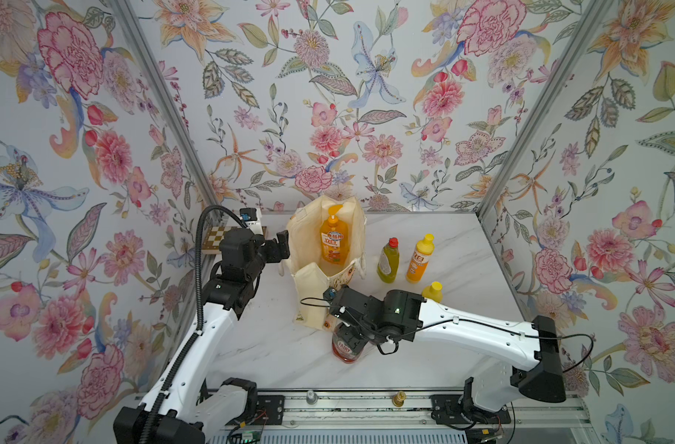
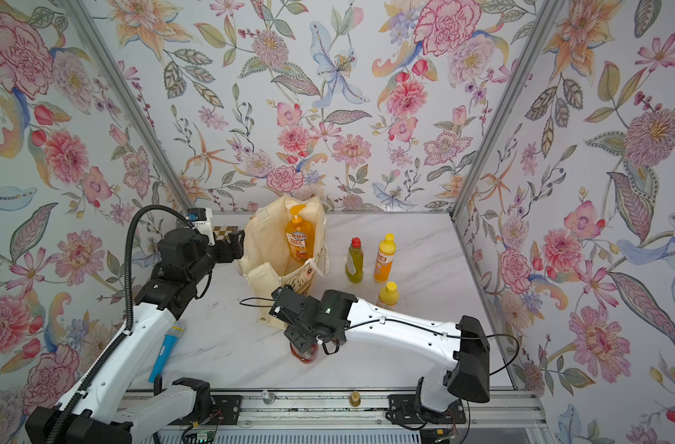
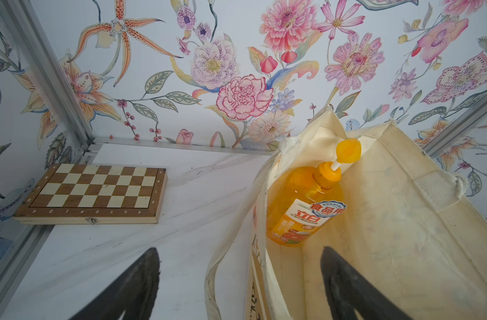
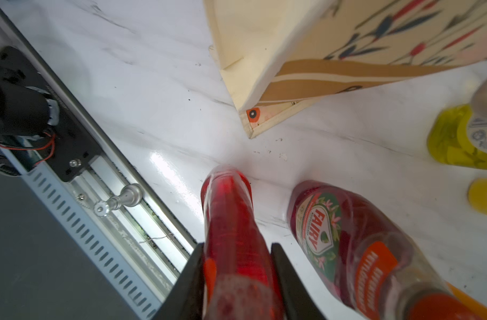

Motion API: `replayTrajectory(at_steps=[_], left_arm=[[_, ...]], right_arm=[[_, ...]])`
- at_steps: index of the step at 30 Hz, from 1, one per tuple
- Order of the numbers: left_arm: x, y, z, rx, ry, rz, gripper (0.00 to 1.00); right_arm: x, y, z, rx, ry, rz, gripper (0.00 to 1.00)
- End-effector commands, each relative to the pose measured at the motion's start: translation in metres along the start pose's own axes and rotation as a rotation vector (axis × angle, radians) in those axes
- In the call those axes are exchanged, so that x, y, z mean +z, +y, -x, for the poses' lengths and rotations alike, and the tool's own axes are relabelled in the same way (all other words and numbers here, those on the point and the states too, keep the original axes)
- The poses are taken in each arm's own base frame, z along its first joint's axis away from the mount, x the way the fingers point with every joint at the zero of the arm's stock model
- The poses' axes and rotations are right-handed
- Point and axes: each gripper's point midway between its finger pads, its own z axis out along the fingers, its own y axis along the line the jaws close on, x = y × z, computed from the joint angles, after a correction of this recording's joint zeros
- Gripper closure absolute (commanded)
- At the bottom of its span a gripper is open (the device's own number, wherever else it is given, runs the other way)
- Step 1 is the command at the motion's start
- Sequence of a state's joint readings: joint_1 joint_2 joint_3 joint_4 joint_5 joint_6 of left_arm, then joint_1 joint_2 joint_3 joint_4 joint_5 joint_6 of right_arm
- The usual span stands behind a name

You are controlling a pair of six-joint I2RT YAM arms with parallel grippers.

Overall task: Pack dish soap into the shopping bag
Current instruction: Pick up the bottle of dish soap at the center of the board.

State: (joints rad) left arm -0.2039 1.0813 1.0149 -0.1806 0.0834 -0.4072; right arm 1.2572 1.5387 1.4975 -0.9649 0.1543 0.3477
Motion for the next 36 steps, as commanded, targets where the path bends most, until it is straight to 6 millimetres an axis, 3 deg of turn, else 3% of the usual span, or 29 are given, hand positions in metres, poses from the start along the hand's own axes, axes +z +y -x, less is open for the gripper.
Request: replayTrajectory(at_steps=[1, 11, 14, 20, 24, 30, 36], left_arm=[[-0.005, -0.011, 0.0, 0.023, 0.03, -0.051, 0.13], [-0.013, -0.021, -0.007, 0.011, 0.049, -0.111, 0.12], [-0.017, -0.029, -0.009, -0.002, 0.055, -0.157, 0.03], [-0.023, -0.032, -0.02, 0.0, 0.101, -0.165, 0.01], [-0.027, -0.038, -0.03, -0.004, 0.126, -0.185, 0.0], [-0.024, -0.041, -0.046, 0.006, 0.168, -0.189, 0.01], [-0.023, -0.049, -0.057, 0.019, 0.194, -0.225, 0.01]], right_arm=[[-0.059, -0.006, 0.031, 0.043, -0.136, 0.075, 1.0], [-0.147, -0.033, 0.07, 0.08, -0.251, 0.114, 1.0], [-0.166, -0.042, 0.082, 0.08, -0.283, 0.099, 1.0], [-0.196, -0.063, 0.107, 0.092, -0.37, 0.075, 1.0], [-0.206, -0.085, 0.123, 0.119, -0.425, 0.053, 1.0], [-0.202, -0.117, 0.144, 0.166, -0.456, 0.013, 1.0], [-0.209, -0.129, 0.165, 0.185, -0.527, 0.03, 1.0]])
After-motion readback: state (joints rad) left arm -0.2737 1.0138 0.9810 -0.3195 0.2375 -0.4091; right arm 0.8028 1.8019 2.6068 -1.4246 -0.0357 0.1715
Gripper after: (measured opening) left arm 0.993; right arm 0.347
